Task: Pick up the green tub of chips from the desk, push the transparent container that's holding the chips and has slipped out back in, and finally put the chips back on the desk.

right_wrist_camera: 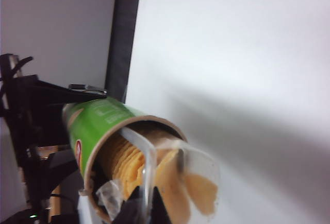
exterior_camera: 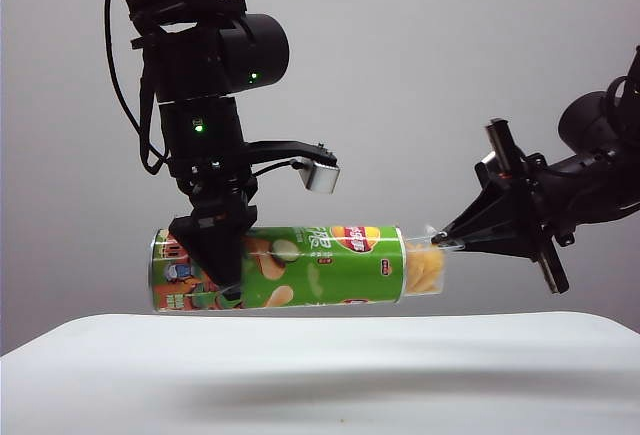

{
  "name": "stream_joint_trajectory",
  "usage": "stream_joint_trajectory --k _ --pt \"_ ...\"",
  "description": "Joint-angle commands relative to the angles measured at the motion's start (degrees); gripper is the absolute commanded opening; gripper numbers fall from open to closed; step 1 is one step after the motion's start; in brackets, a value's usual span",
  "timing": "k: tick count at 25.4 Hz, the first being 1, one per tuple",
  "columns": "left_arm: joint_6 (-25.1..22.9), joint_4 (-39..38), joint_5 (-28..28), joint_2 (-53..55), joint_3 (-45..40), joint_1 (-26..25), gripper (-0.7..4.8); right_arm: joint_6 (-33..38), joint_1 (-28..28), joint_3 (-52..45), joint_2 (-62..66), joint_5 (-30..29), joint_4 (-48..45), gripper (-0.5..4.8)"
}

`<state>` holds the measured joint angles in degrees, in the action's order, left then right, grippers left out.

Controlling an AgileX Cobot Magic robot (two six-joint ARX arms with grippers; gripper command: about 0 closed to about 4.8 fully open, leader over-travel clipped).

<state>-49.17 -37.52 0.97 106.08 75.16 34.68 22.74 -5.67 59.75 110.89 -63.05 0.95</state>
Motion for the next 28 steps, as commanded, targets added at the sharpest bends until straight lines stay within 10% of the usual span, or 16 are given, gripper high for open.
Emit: stream_joint_trajectory --k 1,14,18,28 --pt "0.46 6.47 -3.78 -0.46 0.52 1.29 2.88 -0.26 -2.47 0.13 -0.22 -2.43 0.09 -0.06" --pt "6.10 11.69 -7.10 -0.46 0.52 2.54 2.88 2.14 -5.64 0.15 -0.26 -4.02 -1.62 0.11" --pt "5.53 8.72 -3.56 -0.46 0.52 2.21 2.88 2.32 -2.32 0.17 -0.55 -4.46 -2.82 4.03" --pt "4.81 1.75 -2.49 -0.24 0.48 -2.71 2.87 1.75 9.25 0.15 -4.81 -8.07 0.83 4.58"
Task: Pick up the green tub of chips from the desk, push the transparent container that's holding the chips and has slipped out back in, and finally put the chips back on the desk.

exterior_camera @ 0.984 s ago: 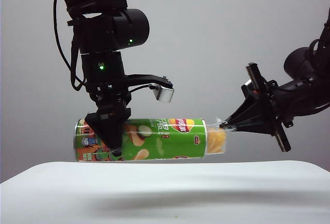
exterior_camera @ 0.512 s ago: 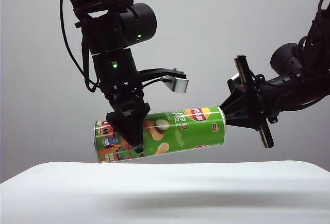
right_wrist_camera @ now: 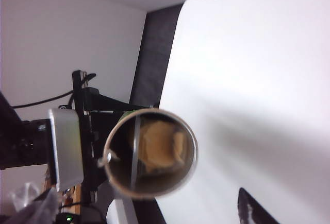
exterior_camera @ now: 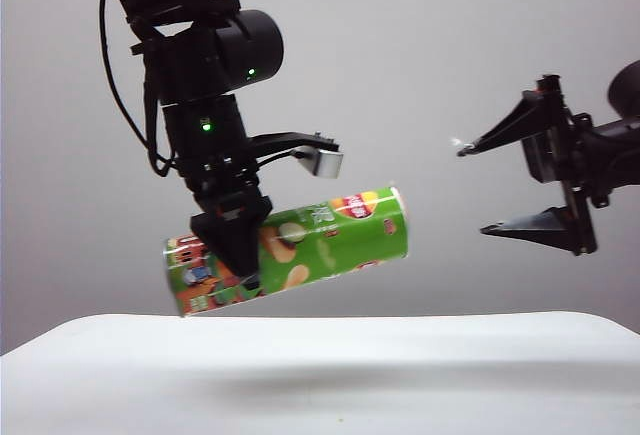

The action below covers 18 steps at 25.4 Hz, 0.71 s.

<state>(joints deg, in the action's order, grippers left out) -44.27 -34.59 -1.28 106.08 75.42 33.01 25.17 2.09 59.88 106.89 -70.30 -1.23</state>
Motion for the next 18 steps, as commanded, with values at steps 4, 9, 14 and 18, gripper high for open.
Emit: stream_joint_trajectory --k 4,9,14,18 --pt "0.17 -2.25 -0.44 0.09 0.02 -2.89 2.86 -10.86 1.33 0.02 -1.05 -0.11 12.00 3.21" --pt "0.35 -4.52 -1.44 2.64 0.00 -4.76 2.86 -25.42 -1.40 0.02 -3.89 9.73 21.46 -0.09" --pt "0.35 -3.63 -2.99 5.68 0.00 -4.79 2.86 -32.00 -4.28 0.02 -9.75 26.99 22.45 -0.09" --pt "0.37 -1.77 -3.08 8.48 0.00 -4.79 2.86 -35.50 -6.78 0.02 -12.48 36.26 22.38 -0.09"
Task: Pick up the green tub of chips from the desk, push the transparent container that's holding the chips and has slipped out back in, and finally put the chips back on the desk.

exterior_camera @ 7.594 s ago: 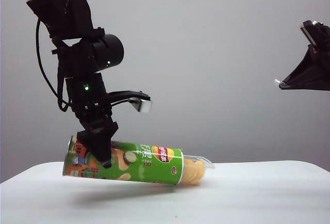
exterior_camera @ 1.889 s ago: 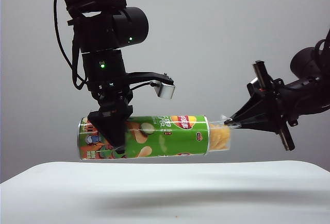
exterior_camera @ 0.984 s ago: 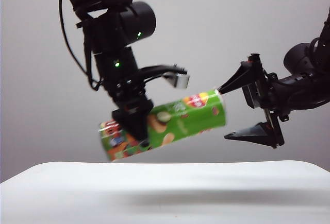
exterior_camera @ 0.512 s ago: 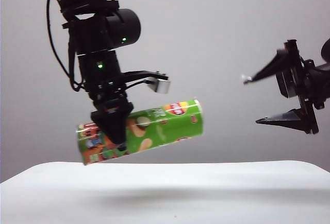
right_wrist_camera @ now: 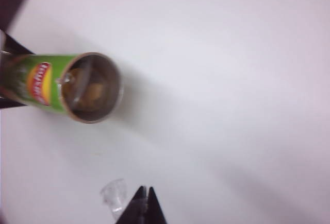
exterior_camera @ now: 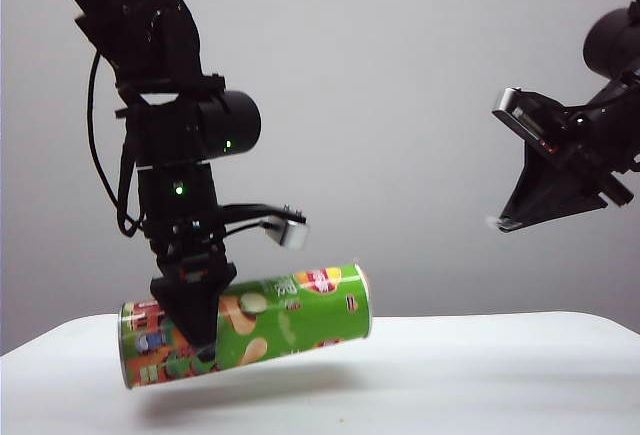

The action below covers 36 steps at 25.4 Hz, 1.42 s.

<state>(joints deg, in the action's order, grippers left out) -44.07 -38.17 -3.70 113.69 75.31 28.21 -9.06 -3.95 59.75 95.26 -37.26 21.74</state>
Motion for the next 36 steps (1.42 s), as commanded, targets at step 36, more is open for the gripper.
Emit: stream_joint_trajectory --k 36 --pt "20.39 -9.53 7.69 -25.29 -1.88 -3.32 4.79 1.66 -0.68 0.13 -27.85 -0.04 15.72 -0.09"
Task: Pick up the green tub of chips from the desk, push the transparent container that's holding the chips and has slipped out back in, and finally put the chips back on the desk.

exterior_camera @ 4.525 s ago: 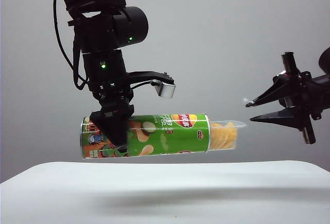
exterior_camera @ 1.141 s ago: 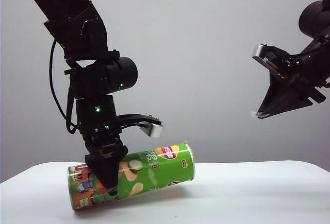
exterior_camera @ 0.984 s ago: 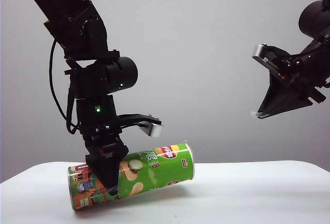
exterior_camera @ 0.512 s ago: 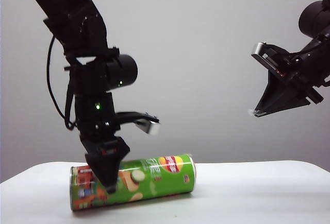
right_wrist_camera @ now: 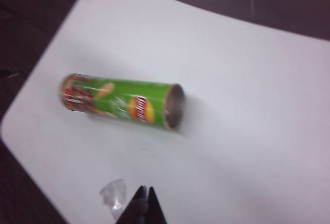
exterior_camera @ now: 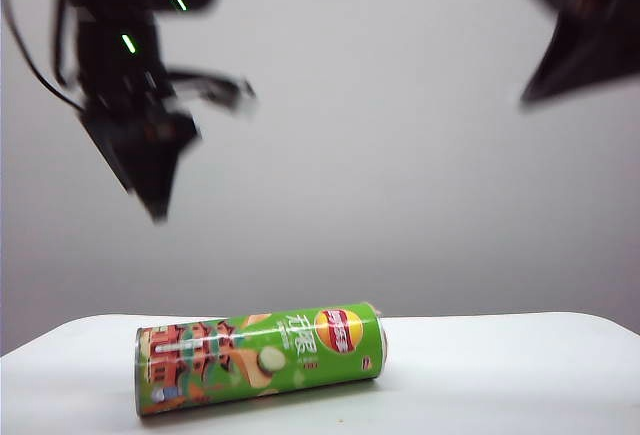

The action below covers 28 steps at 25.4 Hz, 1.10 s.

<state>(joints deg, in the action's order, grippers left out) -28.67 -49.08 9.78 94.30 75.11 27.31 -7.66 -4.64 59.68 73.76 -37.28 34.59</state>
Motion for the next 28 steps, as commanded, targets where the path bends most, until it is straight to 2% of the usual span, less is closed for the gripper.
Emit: stream_joint_trajectory --k 1,3,7,10,14,16,20,21,23,28 --pt "6.23 3.13 -7.58 -8.50 -2.93 -3.52 4.79 0.68 0.07 0.20 -9.16 0.37 2.73 -0.09" --pt "8.66 8.11 -9.44 -15.04 -6.54 -6.19 4.79 4.66 0.66 0.20 -15.52 3.04 0.98 -0.09" --pt "8.61 16.24 -9.55 -27.91 -13.77 -9.38 4.79 8.02 2.60 0.20 -23.74 6.21 -1.25 -0.09" --pt "8.46 24.81 -8.07 -39.80 -21.73 -9.53 4.79 8.07 2.56 -0.63 -28.22 9.49 -2.16 -0.09" --pt "13.03 29.18 -3.63 -49.46 -28.41 -9.51 4.79 8.35 2.60 -4.50 -33.44 12.13 -5.64 -0.09" --pt "14.71 30.10 0.94 -55.78 -33.33 -9.49 4.79 10.71 2.60 -11.67 -39.10 12.44 -12.85 -0.09" --pt "22.60 34.25 1.55 -61.96 -39.93 -9.46 4.79 14.60 2.56 -21.94 -44.11 14.45 -21.59 -0.09" --pt "24.39 37.40 1.60 -64.41 -43.10 -9.44 4.79 15.72 2.54 -26.16 -45.94 15.02 -24.72 -0.09" --pt "24.83 42.80 1.36 -69.57 -48.63 -9.42 4.79 17.42 2.16 -32.13 -48.41 15.10 -29.14 -0.09" --pt "25.11 50.01 0.96 -78.14 -57.13 -9.42 4.79 18.99 2.21 -39.80 -53.33 16.17 -33.92 -0.09"
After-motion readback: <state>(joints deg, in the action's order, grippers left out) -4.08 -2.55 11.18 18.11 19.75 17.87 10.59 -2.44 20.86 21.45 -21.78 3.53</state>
